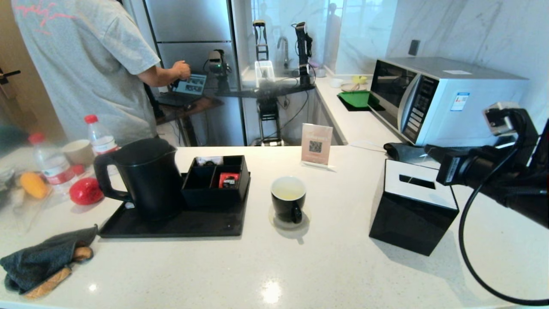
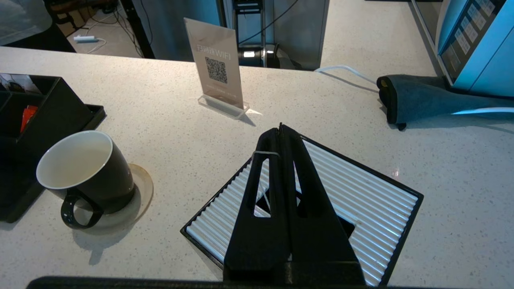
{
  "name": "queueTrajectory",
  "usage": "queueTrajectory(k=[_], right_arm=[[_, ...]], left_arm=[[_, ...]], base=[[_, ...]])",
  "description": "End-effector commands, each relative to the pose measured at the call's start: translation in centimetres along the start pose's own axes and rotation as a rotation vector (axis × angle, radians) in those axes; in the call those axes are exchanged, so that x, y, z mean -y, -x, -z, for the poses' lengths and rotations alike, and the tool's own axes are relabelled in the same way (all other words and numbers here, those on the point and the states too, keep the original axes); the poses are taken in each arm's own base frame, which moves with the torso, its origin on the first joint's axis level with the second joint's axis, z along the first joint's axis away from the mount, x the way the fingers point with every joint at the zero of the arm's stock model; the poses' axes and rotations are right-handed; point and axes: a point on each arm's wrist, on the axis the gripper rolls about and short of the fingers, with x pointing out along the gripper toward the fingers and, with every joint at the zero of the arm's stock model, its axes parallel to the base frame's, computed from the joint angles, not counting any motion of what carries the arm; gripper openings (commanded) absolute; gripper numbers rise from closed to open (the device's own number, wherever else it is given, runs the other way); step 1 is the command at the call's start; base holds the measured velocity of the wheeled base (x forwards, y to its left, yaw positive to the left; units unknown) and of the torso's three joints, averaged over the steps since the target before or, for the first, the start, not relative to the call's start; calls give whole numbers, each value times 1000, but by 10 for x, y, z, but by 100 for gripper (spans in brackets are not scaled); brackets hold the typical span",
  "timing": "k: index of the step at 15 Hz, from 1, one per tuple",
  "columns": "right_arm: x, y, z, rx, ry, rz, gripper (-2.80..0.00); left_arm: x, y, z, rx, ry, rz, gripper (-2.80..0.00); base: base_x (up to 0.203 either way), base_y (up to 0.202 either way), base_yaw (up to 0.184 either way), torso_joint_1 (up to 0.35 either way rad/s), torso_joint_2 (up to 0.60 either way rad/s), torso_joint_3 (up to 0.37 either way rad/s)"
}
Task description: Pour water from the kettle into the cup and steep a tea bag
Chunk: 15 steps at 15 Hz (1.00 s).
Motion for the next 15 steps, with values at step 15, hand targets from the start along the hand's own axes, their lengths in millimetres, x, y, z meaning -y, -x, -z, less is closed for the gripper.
queueTrajectory(k=[15], right_arm=[[4, -13, 29, -118, -7, 15, -280]], left_arm=[[0, 0, 0, 1, 1, -1, -280]], base=[[0, 0, 0, 0, 0, 0]])
